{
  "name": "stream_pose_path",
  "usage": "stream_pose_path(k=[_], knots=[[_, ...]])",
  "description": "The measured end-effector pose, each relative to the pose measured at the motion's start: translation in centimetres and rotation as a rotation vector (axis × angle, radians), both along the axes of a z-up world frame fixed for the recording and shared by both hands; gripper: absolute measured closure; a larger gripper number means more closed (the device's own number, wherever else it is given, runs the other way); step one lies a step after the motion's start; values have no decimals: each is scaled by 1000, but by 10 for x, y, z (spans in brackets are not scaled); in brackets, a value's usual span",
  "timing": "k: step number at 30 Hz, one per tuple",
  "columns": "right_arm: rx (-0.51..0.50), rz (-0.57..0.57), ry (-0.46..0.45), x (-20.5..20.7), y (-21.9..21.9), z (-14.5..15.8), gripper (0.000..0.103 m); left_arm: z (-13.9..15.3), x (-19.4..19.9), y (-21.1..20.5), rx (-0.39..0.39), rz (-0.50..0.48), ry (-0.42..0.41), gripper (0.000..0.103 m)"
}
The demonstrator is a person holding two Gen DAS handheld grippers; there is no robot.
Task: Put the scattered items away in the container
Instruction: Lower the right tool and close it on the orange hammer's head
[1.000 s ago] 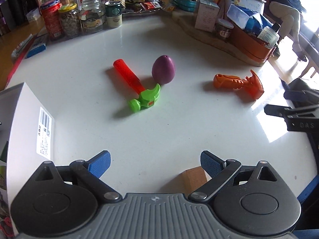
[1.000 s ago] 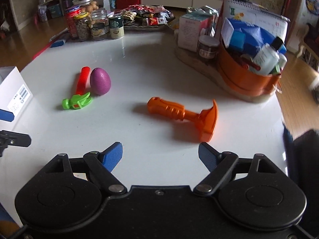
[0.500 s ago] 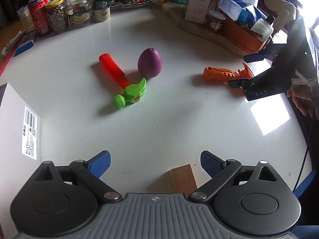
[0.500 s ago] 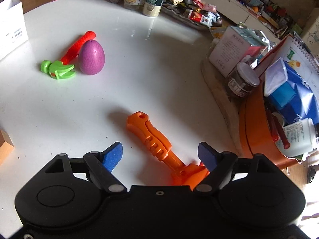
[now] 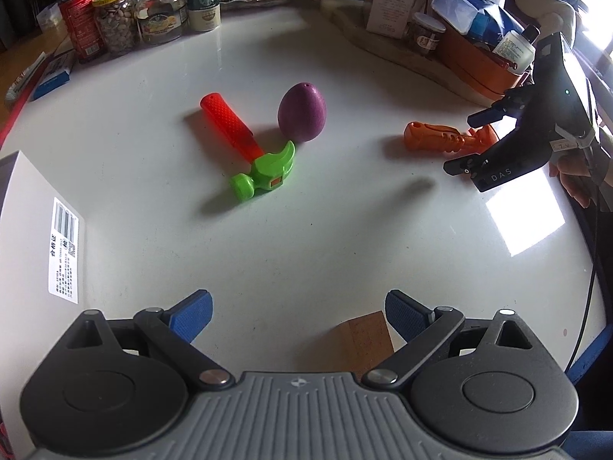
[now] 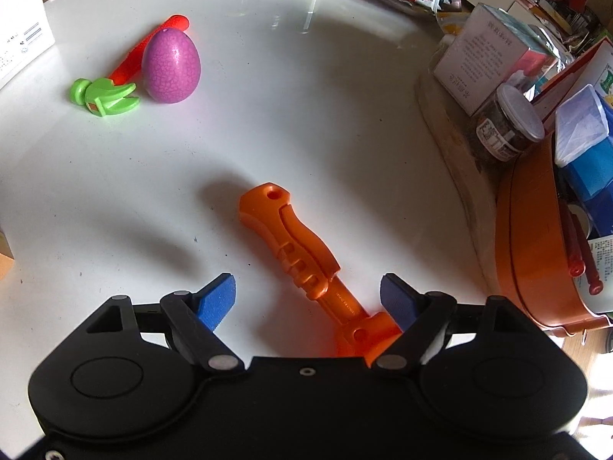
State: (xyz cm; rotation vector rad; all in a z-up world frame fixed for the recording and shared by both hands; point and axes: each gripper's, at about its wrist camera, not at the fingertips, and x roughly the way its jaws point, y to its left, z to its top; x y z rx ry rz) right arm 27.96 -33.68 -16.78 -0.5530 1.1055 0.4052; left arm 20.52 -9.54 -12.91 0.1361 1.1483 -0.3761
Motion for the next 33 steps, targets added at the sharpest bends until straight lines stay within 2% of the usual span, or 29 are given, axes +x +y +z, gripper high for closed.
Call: stream_pose_path(k=[11, 20, 22, 24, 25, 29, 31, 33], knots=[[15, -106, 73, -1, -5, -7, 24, -3, -3, -9, 8, -40, 7, 6], [36, -315, 132, -51, 8, -5, 24, 0, -10, -9, 6, -67, 1, 6], [63, -369, 141, -69, 13, -4, 28, 1, -13, -8, 5, -71, -1, 6], [113, -425, 149, -87, 16, -3, 45, 0, -14, -7, 1, -70, 4, 6], [151, -469, 156, -95, 15, -2, 47, -1, -15, -6, -2, -71, 10, 6], [207, -581, 145, -124, 16, -1, 47, -5, -19, -1, -13, -61, 30, 6], [255, -630, 151, -130, 11, 2, 42, -7, -21, 2, -8, -54, 34, 6], [343, -688, 170, -134, 2, 2, 28, -8, -25, 5, 4, -58, 26, 6]])
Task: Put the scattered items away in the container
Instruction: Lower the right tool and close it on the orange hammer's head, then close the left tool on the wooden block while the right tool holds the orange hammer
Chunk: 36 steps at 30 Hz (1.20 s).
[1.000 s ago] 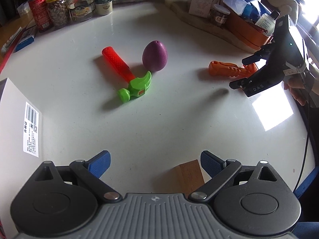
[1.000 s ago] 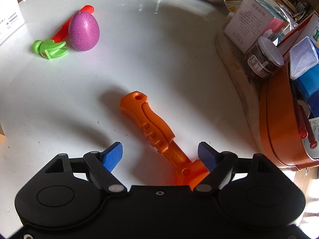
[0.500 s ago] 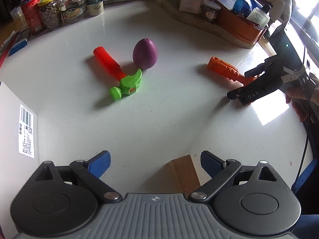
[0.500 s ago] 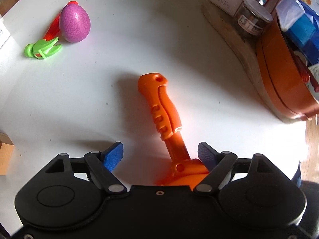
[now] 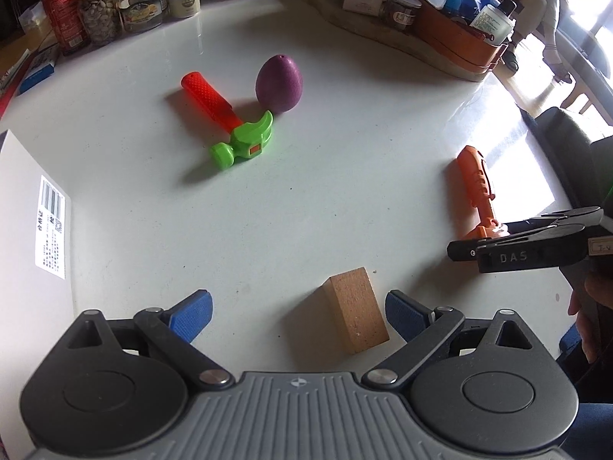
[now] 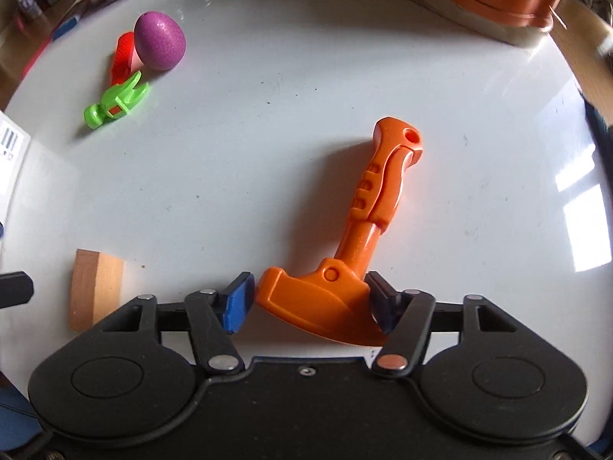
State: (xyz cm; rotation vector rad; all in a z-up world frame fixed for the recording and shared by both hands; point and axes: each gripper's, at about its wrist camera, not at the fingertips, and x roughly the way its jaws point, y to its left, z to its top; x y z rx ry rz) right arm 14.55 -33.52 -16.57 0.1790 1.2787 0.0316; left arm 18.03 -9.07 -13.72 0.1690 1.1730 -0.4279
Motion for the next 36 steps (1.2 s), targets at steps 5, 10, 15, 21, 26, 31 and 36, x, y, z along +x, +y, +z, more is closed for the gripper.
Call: stream_pose_path(k=[5, 10, 15, 21, 26, 31, 36], knots=[[109, -179, -12, 3, -20, 1, 27, 1, -7, 6, 6, -5, -12, 6], [45, -192, -32, 14, -21, -3, 41, 1, -7, 4, -2, -6, -11, 6], [-18, -142, -40, 18, -13, -4, 72, 0, -10, -11, -28, -26, 5, 6], [3, -109, -59, 15, -13, -6, 78, -8, -22, -38, -5, -46, -22, 6], [13, -85, -63, 10, -18, -3, 78, -28, -31, -60, 89, -55, -68, 6], [19, -66, -61, 10, -21, -3, 78, -47, -37, -74, 145, -39, -59, 6], [25, -63, -60, 10, -25, -1, 78, -55, -37, -80, 137, 13, -41, 6]])
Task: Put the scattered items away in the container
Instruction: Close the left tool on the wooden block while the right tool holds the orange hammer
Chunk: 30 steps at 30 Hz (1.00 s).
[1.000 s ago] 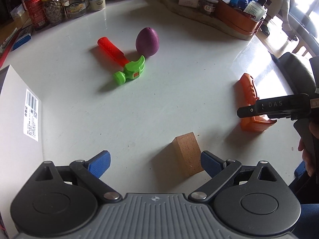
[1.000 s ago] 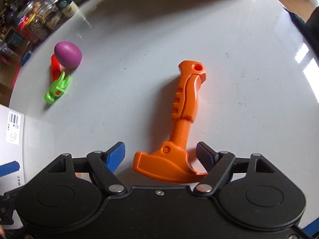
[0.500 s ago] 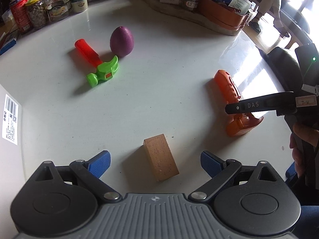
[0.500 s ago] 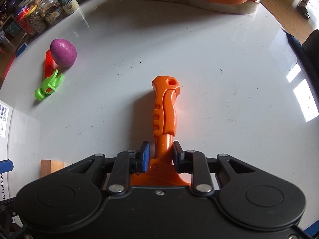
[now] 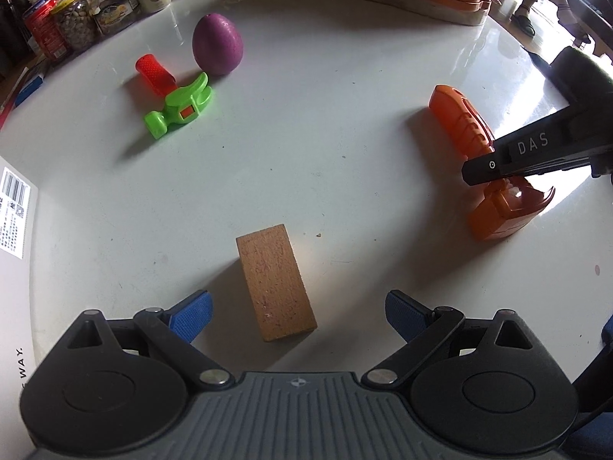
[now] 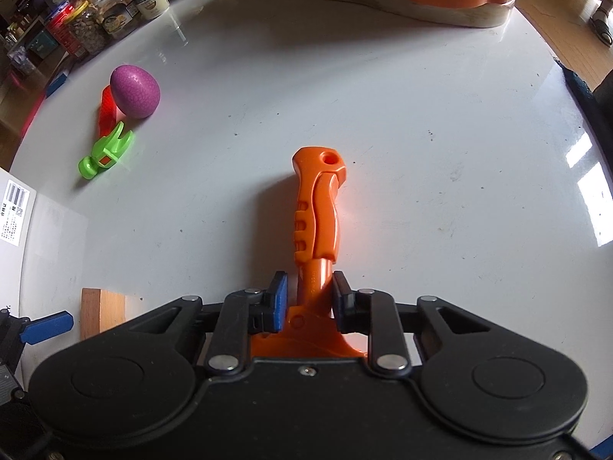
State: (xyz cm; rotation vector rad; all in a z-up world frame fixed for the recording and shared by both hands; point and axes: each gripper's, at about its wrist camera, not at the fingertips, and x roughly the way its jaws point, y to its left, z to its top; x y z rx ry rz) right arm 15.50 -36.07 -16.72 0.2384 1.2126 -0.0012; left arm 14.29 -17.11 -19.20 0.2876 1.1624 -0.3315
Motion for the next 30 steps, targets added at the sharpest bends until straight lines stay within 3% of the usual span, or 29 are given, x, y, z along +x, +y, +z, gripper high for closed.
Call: stream_pose_path(k=[5, 14, 18, 23, 24, 26, 30], knots=[[11, -11, -12, -2, -6, 4, 79, -1, 4, -7, -3, 53, -2, 7], [13, 6, -1, 0, -6, 1, 79, -1, 20, 2, -48, 176, 50, 20], [34, 8, -4, -1, -7, 4, 78, -3, 27, 4, -43, 205, 64, 35], [67, 4, -34, -3, -13, 14, 75, -3, 28, 0, -20, 207, 41, 43], [80, 0, -40, -4, -15, 16, 74, -3, 29, -1, -21, 206, 36, 52], [101, -10, -51, -4, -19, 20, 67, 0, 30, -3, -14, 209, 24, 74], [113, -32, -85, -6, -28, 30, 35, 1, 32, -4, -21, 198, 46, 74]])
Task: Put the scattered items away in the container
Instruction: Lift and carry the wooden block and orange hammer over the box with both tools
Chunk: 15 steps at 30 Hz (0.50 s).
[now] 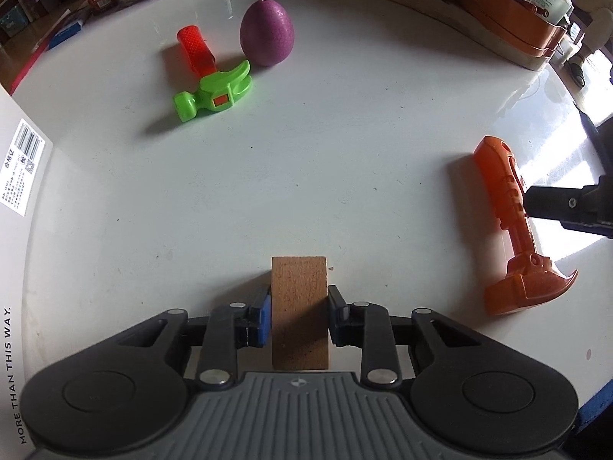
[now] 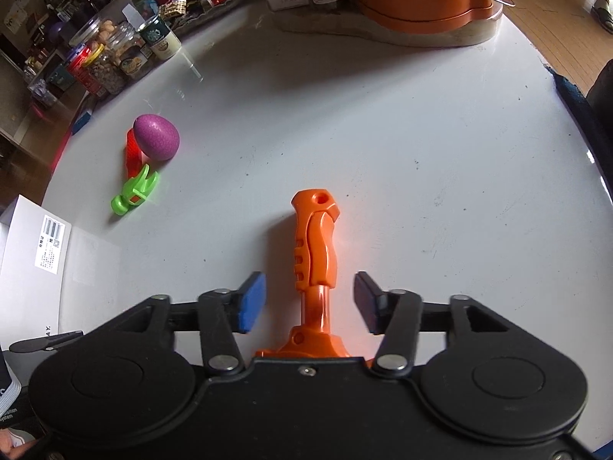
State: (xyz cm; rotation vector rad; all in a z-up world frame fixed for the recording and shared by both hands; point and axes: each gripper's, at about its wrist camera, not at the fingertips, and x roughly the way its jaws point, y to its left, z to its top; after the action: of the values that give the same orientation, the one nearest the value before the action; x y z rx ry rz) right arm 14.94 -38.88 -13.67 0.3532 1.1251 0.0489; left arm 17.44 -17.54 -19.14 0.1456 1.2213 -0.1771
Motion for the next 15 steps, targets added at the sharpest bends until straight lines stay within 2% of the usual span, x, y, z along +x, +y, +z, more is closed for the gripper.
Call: stream_pose_path(k=[2, 5, 10, 15], knots=[[17, -13, -8, 0, -5, 4, 34, 0, -1, 0, 7, -5, -1, 74], [28, -41, 7, 0, -12, 3, 21, 1, -3, 0, 3, -11, 8, 74], [21, -58, 32, 2, -13, -5, 21, 7, -6, 2, -2, -19, -5, 74], [-32, -7, 21, 3, 5, -4, 21, 11, -7, 6, 7, -25, -10, 74]])
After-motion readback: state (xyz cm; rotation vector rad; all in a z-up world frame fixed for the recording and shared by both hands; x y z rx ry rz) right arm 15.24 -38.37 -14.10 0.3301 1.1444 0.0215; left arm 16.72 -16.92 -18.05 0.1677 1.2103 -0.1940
